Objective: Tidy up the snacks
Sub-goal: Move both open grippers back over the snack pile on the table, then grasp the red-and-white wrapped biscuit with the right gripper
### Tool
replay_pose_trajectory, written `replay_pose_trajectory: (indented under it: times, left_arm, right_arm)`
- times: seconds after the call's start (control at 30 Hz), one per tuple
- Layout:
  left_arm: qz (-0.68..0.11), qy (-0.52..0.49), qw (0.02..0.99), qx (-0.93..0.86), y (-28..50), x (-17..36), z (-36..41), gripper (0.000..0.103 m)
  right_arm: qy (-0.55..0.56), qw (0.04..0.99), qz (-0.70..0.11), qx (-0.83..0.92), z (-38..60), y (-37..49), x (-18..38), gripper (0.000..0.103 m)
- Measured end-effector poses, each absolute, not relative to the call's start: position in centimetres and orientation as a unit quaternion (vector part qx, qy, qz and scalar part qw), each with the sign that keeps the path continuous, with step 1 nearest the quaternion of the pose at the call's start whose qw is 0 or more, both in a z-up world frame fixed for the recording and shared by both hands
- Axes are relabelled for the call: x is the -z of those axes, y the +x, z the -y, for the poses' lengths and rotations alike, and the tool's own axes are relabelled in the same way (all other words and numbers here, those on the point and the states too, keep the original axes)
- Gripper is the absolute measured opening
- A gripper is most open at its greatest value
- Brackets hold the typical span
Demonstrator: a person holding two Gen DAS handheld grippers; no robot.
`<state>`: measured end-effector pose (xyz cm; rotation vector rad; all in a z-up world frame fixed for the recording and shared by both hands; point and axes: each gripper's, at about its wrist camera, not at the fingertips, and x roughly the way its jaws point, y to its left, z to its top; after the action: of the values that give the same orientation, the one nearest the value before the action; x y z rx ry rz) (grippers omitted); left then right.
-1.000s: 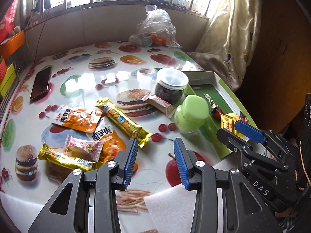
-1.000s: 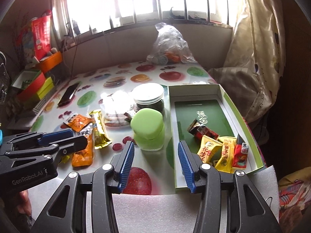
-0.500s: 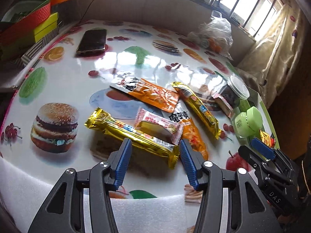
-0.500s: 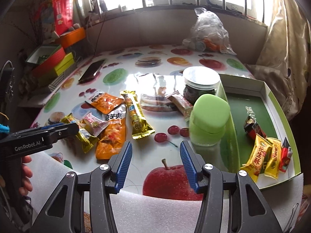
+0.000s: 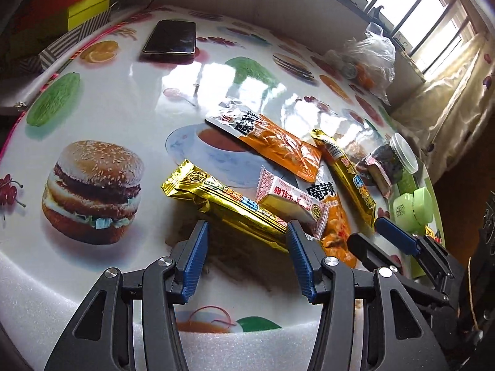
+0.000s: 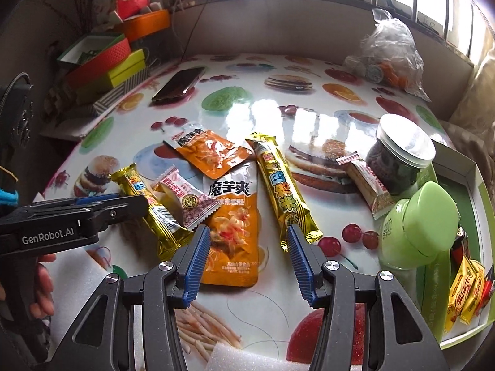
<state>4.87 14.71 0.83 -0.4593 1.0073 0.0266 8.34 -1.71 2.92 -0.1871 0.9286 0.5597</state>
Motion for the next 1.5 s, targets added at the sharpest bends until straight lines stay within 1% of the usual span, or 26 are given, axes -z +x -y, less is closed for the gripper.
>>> replay_pose_trajectory:
  times: [0.27,0.6,0.8,0.97,1.27,1.5]
  left_arm:
    - [-0.485,-0.234,0.842,-0.026,6.4,-0.6,-15.2,0.052]
    - [-0.500,-0.153,0.850,-0.066,6.6,-0.7,-16.4,0.052]
    - [-0.504,-0.159,0.846,-0.071,5.2,-0.7,-17.7,0.052]
    - [-0.503,-0.189,0.839,-0.088,4.5,-0.7,-18.5,0.052]
    - [-0.502,-0.164,0.845,-0.087,5.3,-0.6,-17.5,0.052]
    - [-0.495,-0.151,0.854,-0.056,6.6,-0.7,-16.9,0.052]
  right_arm:
    - [-0.104,0.844,-0.449,-0.275,0.3,8.1,-2.2,0.051]
    - [-0.114,0.846,-0.443,-0.274,-0.3,8.0,-2.6,0.051]
    - [-0.116,0.843,-0.440,-0.287,-1.2,8.0,-2.7,0.051]
    - [-0.127,0.840,-0.435,-0.299,-2.4,8.5,-2.7,0.051]
    - [-0.136,0.826,-0.440,-0.324,-4.0,10.1,-1.8,0.051]
    - [-0.153,0.826,-0.430,-0.332,-4.5,10.4,-1.6,0.051]
